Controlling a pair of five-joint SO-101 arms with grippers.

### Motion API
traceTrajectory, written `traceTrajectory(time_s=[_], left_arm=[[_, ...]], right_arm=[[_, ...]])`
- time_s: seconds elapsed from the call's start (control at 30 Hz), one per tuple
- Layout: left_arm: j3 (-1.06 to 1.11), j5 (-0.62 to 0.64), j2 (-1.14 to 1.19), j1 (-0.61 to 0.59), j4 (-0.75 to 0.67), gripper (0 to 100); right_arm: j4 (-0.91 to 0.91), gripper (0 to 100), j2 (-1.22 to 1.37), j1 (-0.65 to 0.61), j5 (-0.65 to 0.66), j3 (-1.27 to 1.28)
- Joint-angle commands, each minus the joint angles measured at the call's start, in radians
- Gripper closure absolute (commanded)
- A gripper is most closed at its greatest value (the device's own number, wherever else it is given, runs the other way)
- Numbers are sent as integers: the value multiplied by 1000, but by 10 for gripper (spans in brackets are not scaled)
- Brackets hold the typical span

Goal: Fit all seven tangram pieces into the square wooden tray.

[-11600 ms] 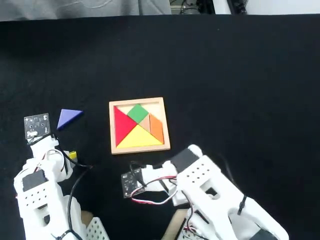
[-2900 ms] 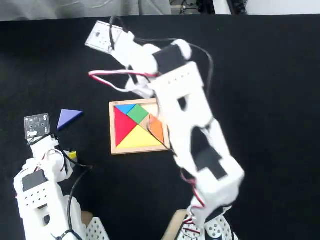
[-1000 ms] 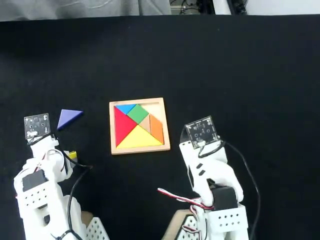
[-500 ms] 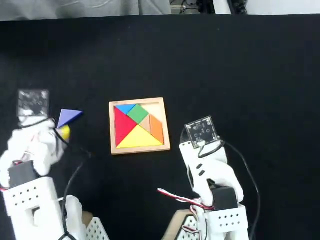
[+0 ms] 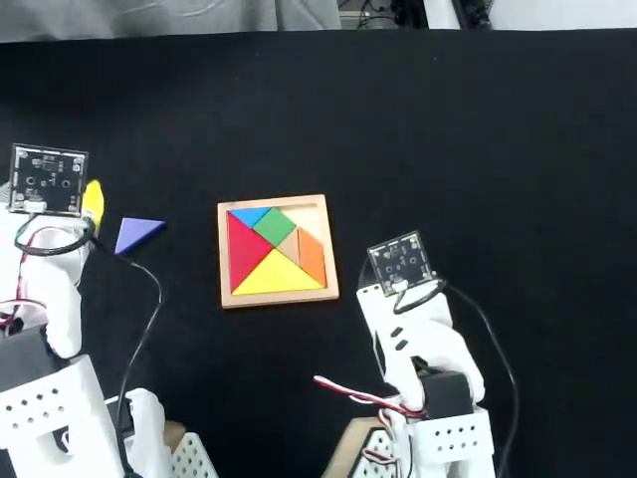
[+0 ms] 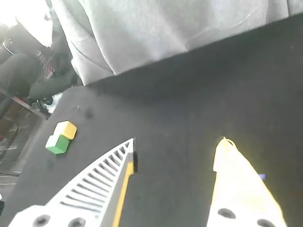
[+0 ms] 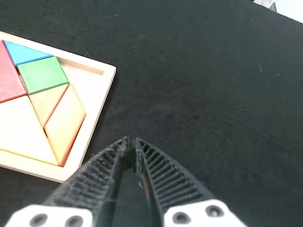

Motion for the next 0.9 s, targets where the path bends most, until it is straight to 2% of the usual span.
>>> traceTrajectory(time_s=[0.0,0.1,0.37,0.47,0.53,0.7,0.77,0.87], left_arm=[[-104,68,72,10,-29,729],[-219,81,227,10,46,729],[-693,84,789,12,440,729],[-826,160,959,44,546,729],[-888,241,1057,77,577,729],[-967,462,1252,214,552,733],[-993,519,1313,255,532,786],[-1032,571,1398,302,531,930]], right_arm=[[3,987,-73,15,-5,-1],[3,987,-68,15,-5,-1],[8,987,-68,15,-5,-1],[8,987,-68,15,-5,-1],[8,987,-68,15,-5,-1],[8,987,-68,15,-5,-1],[8,987,-68,15,-5,-1],[8,987,-68,17,-5,-1]])
